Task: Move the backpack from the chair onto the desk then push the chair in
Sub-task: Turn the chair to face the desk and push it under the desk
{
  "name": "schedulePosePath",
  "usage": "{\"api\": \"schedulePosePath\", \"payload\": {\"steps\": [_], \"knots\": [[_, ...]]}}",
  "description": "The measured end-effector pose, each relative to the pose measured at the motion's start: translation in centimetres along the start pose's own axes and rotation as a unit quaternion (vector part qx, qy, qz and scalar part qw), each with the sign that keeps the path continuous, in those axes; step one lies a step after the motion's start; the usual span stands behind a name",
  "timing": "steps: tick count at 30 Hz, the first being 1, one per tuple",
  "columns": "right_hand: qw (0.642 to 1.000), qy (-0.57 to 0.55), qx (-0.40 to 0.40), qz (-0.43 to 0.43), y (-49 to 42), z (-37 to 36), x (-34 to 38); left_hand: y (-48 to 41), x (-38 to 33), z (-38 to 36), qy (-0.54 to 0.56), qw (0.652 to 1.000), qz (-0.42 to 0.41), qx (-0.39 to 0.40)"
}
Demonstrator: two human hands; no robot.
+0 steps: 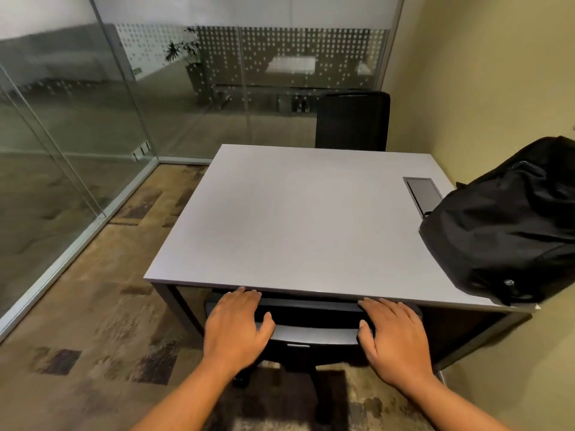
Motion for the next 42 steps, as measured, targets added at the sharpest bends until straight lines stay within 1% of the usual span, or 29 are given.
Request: {"api": "schedulePosePath", "payload": {"steps": [5,9,15,24,31,42], "knots": [[1.000,-0.001,-0.005,0.003,-1.6,-0.1,-0.4,-2.0,0.1,-0.2,0.000,1.000,0.009,0.014],[1.000,0.002,-0.007,0.002,-2.4,0.1,-0.6,-2.6,-0.1,-0.1,-0.008,1.000,0.017,0.010],[1.000,0.012,-0.004,-0.013,-2.8,0.4,-0.9,-2.9,-0.2,-0.1,-0.006,1.000,0.003,0.000],[1.000,0.012,-0.009,-0.024,-3.7,0.9,0.6,-4.9,1.1,0.1,-0.005,1.000,-0.021,0.003],[0.999,0.014,-0.002,-0.030,-4.7,0.8,0.4,-6.1,1.3,-0.3,-0.006,1.000,-0.020,0.015],[1.000,0.021,-0.003,-0.022,-4.4,1.1,0.6,-5.8,1.1,0.0,-0.005,1.000,-0.020,0.003]]}}
Point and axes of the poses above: each hand's wrist, its own y-axis away from the middle knuckle, its own z-axis out of the back of the hand, x = y × z, the point moved 10 cm from there along -y, towards the middle knuckle, and after that the axes turned 15 degrees about x, right-handed, at the moved point
